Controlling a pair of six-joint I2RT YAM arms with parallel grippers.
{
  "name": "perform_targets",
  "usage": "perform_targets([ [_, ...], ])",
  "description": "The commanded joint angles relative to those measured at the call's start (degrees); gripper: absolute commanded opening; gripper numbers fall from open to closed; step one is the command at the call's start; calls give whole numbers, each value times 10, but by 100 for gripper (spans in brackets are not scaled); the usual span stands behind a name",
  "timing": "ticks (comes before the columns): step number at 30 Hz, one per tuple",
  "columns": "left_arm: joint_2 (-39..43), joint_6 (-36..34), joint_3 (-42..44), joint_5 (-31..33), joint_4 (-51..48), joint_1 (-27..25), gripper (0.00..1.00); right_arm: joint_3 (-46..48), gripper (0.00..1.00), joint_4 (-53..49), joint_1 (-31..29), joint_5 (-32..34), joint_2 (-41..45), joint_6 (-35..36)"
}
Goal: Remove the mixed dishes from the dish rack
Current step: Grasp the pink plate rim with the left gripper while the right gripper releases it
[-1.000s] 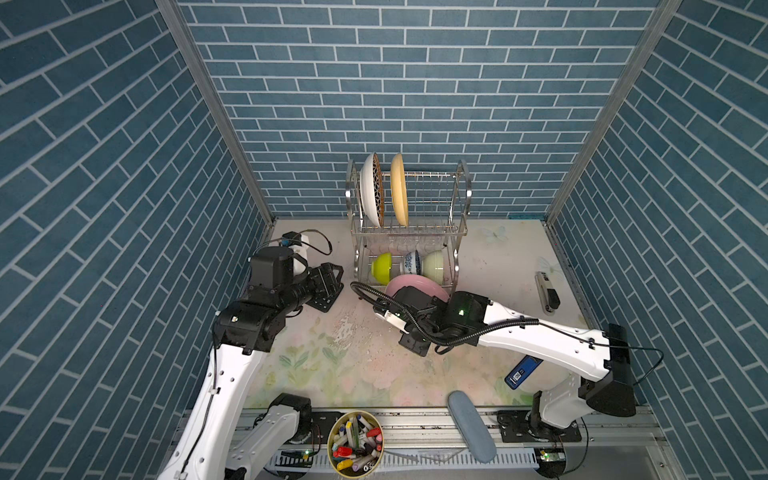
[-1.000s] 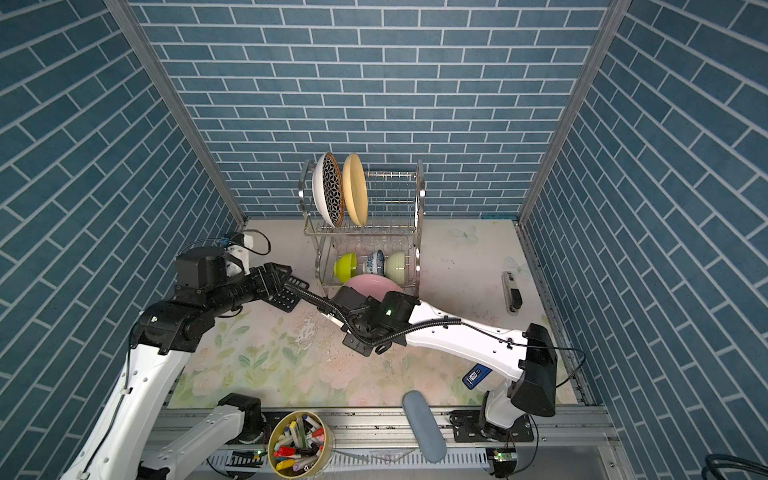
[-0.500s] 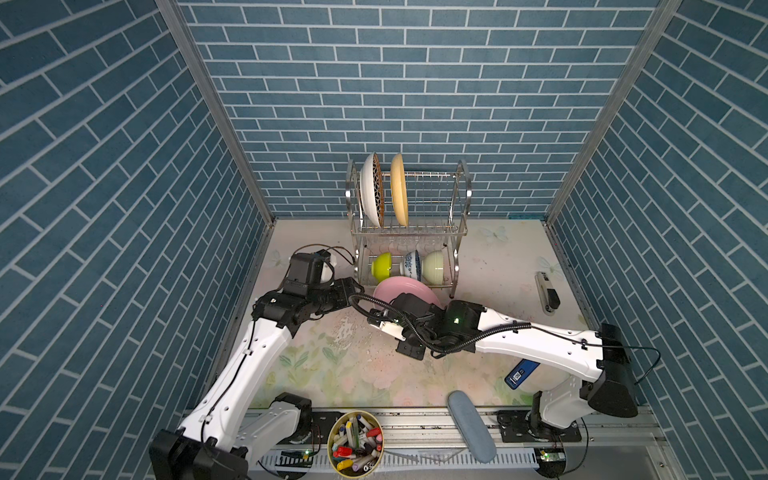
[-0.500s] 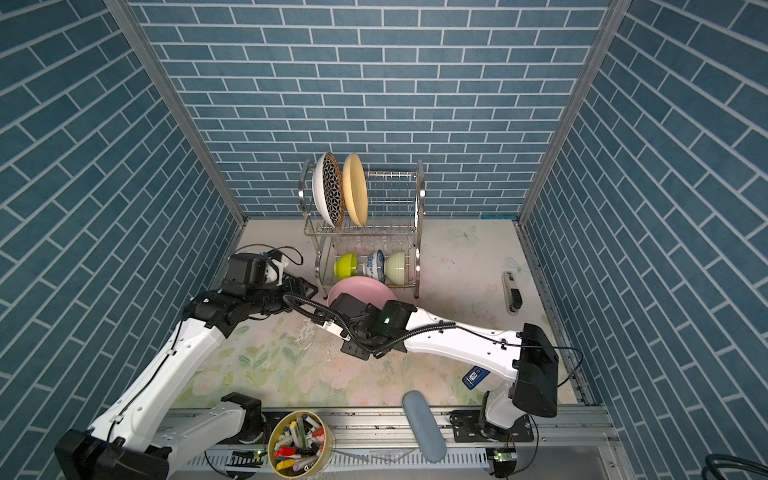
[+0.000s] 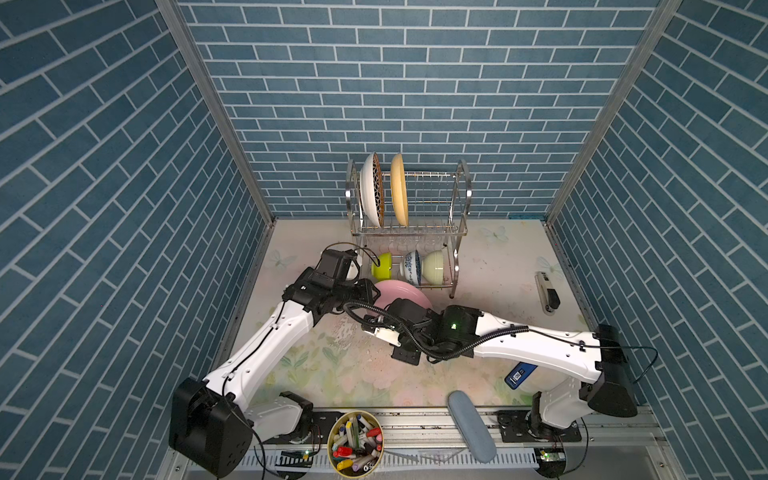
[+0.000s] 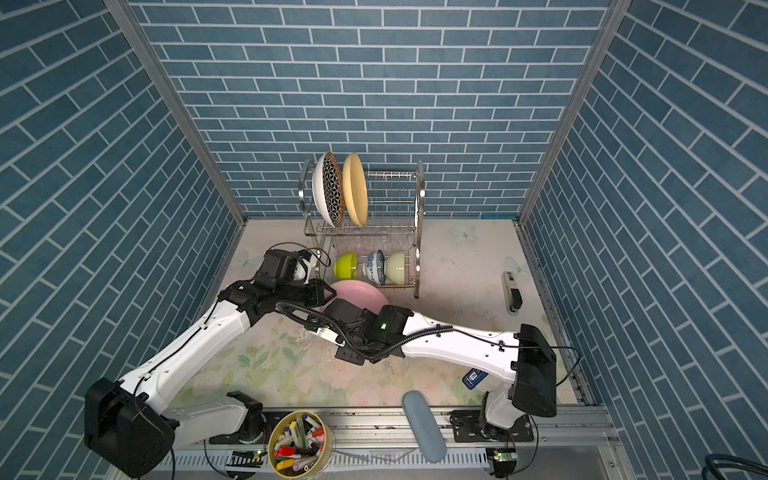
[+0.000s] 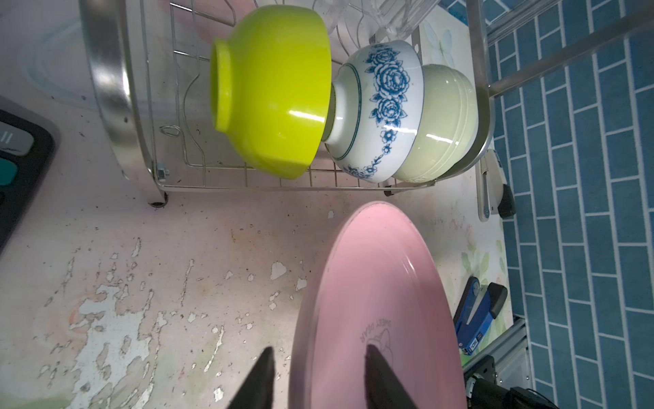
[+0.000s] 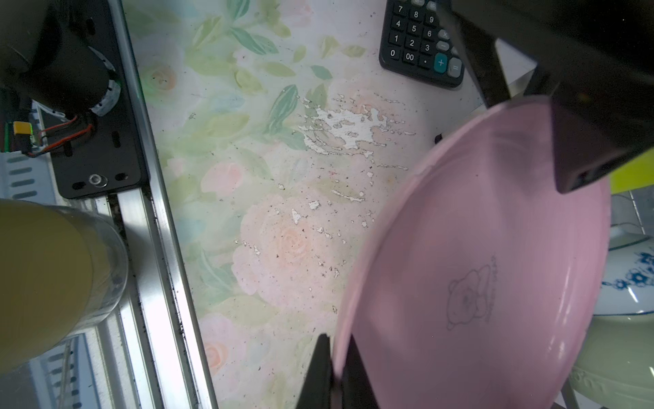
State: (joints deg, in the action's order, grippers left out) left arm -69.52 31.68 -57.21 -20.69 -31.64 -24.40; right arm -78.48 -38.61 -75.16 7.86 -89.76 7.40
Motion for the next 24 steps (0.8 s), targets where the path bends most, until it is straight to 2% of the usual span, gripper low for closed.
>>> perform_targets([
  [1, -7, -6, 8, 1, 12, -2, 22, 3, 0, 18, -6, 38, 2, 19],
  [4, -13, -4, 7, -5, 21, -2, 10, 9, 0, 29, -6, 46, -1, 18],
  [9, -12, -5, 12, -9, 40, -2, 0, 28, 0, 53, -5, 53, 4, 12],
  [12, -11, -6, 21, -12, 54, -2, 0, 45, 34, 69, 0, 42, 17, 0],
  [13, -11, -6, 25, -11, 58, -1, 0, 52, 43, 74, 2, 34, 24, -7],
  [15, -8, -7, 32, -11, 66, -1, 0, 65, 54, 80, 9, 19, 42, -22],
  [16, -7, -8, 35, -9, 71, -2, 0, 72, 79, 82, 12, 16, 53, -29],
  [17, -3, -8, 40, -8, 75, -2, 0, 80, 86, 86, 13, 17, 64, -34],
  [20, 12, -6, 59, 3, 93, -1, 0, 120, 87, 97, 14, 21, 104, -50],
  [24, 37, -10, 87, 16, 99, -2, 0, 179, 85, 116, 29, -16, 176, -108],
])
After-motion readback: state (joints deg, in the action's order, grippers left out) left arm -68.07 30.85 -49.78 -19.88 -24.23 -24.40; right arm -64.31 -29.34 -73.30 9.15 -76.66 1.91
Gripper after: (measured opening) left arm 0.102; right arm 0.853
